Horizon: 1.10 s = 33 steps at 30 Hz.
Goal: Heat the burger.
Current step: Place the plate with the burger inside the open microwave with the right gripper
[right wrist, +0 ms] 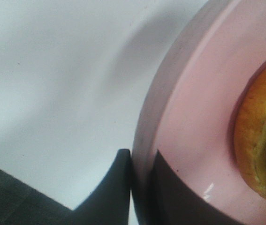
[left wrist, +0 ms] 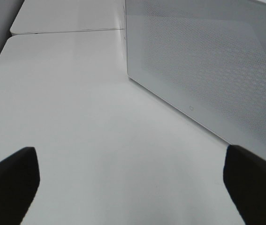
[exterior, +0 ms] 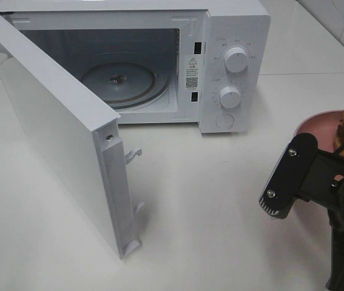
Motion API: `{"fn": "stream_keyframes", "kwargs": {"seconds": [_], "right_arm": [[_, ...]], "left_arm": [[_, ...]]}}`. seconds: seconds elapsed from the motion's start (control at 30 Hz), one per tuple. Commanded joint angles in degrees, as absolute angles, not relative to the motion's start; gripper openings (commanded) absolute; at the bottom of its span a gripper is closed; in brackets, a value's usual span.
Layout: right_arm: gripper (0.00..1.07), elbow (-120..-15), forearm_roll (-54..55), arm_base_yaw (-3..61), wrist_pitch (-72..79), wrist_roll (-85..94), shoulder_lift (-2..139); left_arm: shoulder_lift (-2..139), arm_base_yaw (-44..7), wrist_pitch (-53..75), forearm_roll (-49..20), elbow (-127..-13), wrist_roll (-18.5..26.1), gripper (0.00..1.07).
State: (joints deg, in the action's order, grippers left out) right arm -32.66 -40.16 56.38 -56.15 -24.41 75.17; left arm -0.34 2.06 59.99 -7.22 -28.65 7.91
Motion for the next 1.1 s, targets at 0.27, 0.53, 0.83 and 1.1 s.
{"fn": "stream_keyframes", "kwargs": {"seconds": [0.27, 0.53, 0.83, 1.1], "right_arm": [[0.03, -32.6, -48.2, 56.5, -49.7, -18.4, 74.7], [0.04, -32.6, -48.6, 56.5, -44.9, -5.3, 74.7], [0.06, -32.6, -48.6, 56.5, -39.5, 8.4, 74.7], [0.06, -32.6, -52.3, 56.5, -34.3, 12.6, 74.7]], "left_arm": [[-1.4, 2.1, 59.5, -7.0, -28.5, 7.9, 1.0], [-1.4, 2.1, 59.5, -7.0, -28.5, 7.9, 1.0], [-1.4, 2.1, 59.5, -7.0, -28.5, 7.9, 1.0], [-1.4, 2.1, 59.5, -7.0, -28.5, 7.9, 1.0]]}}
